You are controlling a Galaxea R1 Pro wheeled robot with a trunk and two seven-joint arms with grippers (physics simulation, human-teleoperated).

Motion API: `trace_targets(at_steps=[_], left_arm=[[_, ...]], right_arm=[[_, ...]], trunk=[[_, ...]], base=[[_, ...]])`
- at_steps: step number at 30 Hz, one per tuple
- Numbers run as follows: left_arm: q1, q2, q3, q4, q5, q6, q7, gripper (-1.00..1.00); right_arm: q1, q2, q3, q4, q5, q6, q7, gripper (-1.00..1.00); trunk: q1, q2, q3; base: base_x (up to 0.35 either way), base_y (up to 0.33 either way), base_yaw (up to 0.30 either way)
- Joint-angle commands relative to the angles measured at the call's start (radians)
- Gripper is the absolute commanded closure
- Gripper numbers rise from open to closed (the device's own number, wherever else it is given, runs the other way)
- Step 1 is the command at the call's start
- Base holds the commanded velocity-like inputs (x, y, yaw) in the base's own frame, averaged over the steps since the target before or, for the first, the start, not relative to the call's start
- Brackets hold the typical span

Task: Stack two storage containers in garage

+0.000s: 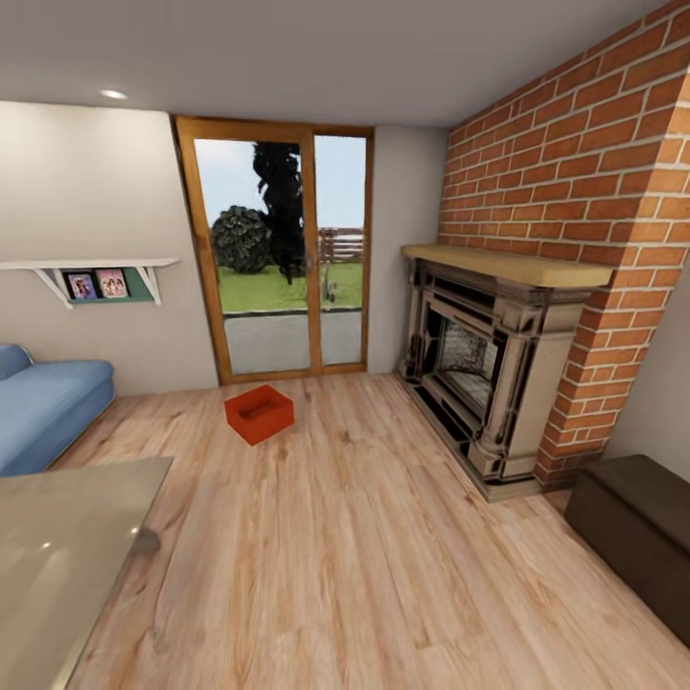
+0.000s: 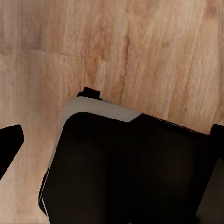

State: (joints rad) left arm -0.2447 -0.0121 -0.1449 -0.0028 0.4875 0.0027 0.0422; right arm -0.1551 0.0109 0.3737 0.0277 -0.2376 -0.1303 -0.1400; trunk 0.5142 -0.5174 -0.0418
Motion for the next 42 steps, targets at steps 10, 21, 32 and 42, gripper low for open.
trace_targets(at_steps=[10,21,32,42], left_arm=[[-0.001,0.000,-0.009,0.000,0.008,0.000,0.004,-1.00],[-0.001,0.000,-0.009,0.000,0.008,0.000,0.004,-1.00],[-0.001,0.000,-0.009,0.000,0.008,0.000,0.004,-1.00],[-0.001,0.000,-0.009,0.000,0.008,0.000,0.004,-1.00]], right_arm=[[-0.001,0.002,0.017,0.003,-0.005,0.000,0.000,-1.00],[-0.001,0.006,0.012,0.003,-0.003,-0.002,0.005,-1.00],[-0.001,0.003,0.013,0.003,-0.001,-0.006,0.005,-1.00],[-0.001,0.003,0.013,0.003,0.000,-0.006,0.003,-1.00]], trunk=[[0.001,-0.002,-0.002],[0.001,-0.002,-0.002],[0.001,-0.002,-0.002],[0.001,-0.002,-0.002]], base=[[0.294,-0.155,0.000],[0.298,-0.153,0.000],[0.299,-0.133,0.206],[0.300,-0.107,0.276]])
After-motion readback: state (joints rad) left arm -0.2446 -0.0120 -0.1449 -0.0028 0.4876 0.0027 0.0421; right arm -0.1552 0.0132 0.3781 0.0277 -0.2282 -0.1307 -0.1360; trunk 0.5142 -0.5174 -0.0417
